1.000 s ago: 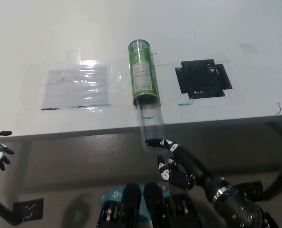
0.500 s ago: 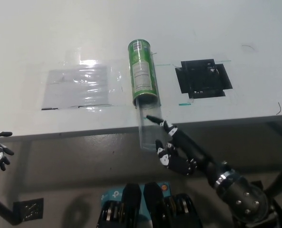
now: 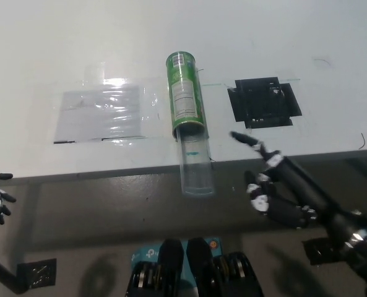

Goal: The robot uses its right hand finger to pull out the chips tray kept inside a container in the middle of the desk

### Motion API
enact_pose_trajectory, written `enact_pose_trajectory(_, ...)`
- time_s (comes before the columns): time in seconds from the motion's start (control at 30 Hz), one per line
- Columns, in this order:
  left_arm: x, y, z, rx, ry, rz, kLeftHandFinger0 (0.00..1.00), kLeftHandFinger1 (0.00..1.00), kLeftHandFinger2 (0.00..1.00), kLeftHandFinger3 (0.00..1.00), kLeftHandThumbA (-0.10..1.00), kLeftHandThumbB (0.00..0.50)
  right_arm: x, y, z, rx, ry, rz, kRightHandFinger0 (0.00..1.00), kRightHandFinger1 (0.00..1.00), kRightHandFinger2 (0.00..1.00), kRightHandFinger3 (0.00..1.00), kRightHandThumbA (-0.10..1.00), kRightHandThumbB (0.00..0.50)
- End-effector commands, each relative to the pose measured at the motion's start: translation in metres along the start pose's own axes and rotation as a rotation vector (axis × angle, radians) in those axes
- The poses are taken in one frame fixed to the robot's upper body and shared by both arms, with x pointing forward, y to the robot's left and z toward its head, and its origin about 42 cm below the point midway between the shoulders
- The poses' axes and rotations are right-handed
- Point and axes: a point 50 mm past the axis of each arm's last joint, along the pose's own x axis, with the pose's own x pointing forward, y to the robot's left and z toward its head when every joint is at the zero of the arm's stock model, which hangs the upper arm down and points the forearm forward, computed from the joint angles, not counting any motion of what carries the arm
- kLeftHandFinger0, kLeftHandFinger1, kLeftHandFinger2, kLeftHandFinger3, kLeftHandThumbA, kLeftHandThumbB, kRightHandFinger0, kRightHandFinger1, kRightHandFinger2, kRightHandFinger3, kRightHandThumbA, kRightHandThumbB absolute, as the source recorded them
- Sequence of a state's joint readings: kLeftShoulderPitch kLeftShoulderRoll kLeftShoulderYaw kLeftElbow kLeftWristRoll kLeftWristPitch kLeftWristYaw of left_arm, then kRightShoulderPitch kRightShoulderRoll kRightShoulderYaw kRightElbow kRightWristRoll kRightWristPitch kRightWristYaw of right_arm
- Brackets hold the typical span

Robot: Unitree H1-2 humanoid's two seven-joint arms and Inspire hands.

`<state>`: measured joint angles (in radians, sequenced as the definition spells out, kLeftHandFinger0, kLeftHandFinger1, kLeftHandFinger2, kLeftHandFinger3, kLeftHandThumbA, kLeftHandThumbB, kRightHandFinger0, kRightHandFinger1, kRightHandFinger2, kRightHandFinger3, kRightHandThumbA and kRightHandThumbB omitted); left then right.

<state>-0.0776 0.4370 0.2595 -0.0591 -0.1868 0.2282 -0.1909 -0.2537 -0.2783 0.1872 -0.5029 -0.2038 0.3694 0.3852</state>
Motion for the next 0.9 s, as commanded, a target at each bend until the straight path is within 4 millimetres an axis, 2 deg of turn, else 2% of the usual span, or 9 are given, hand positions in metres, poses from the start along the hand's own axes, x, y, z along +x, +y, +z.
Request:
enact_pose_trajectory(0.0, -0.001, 0.009, 0.011, 0.027, -0.040, 0.005, 0.27, 0.30, 0.37, 0.61, -0.10, 0.094, -0.013, -0.024, -0.006, 0.090, -0.012, -0.107, 0.11, 0.02, 1.00, 1.00, -0.10, 0.236)
enact_pose_trajectory(0.1, -0.001, 0.010, 0.011, 0.032, -0.036, 0.009, 0.27, 0.30, 0.37, 0.62, -0.10, 0.095, -0.021, -0.032, -0.025, 0.113, 0.016, -0.244, 0.21, 0.04, 1.00, 1.00, -0.10, 0.252)
enact_pose_trajectory(0.17, -0.001, 0.009, 0.010, 0.025, -0.037, 0.006, 0.27, 0.30, 0.37, 0.62, -0.10, 0.094, -0.023, -0.034, -0.031, 0.141, 0.025, -0.291, 0.20, 0.01, 1.00, 1.00, -0.10, 0.254)
enact_pose_trajectory(0.27, 0.000, 0.008, 0.009, 0.024, -0.037, 0.009, 0.26, 0.29, 0.37, 0.61, -0.10, 0.090, -0.031, -0.039, -0.062, 0.257, 0.079, -0.414, 0.24, 0.13, 1.00, 1.00, -0.10, 0.250)
enact_pose_trajectory(0.33, 0.000, 0.008, 0.009, 0.021, -0.035, 0.010, 0.25, 0.29, 0.36, 0.61, -0.10, 0.092, -0.034, -0.040, -0.077, 0.259, 0.105, -0.491, 0.17, 0.13, 0.94, 0.97, -0.10, 0.277)
enact_pose_trajectory(0.43, 0.000, 0.007, 0.009, 0.025, -0.037, 0.009, 0.24, 0.28, 0.36, 0.63, -0.10, 0.084, -0.038, -0.038, -0.103, 0.307, 0.165, -0.597, 0.00, 0.02, 0.88, 0.93, -0.10, 0.258)
enact_pose_trajectory(0.57, 0.000, 0.007, 0.008, 0.019, -0.025, 0.013, 0.28, 0.31, 0.38, 0.62, -0.10, 0.088, -0.042, -0.038, -0.134, 0.350, 0.248, -0.712, 0.02, 0.07, 0.81, 0.90, -0.10, 0.245)
enact_pose_trajectory(0.67, 0.001, 0.005, 0.008, 0.010, -0.027, 0.001, 0.28, 0.31, 0.38, 0.62, -0.10, 0.085, -0.046, -0.036, -0.157, 0.430, 0.278, -0.812, 0.00, 0.00, 0.70, 0.88, -0.10, 0.225)
enact_pose_trajectory(0.87, 0.000, 0.005, 0.008, 0.012, -0.025, 0.010, 0.28, 0.31, 0.39, 0.62, -0.10, 0.093, -0.041, -0.032, -0.167, 0.494, 0.279, -0.856, 0.00, 0.00, 0.66, 0.86, -0.10, 0.214)
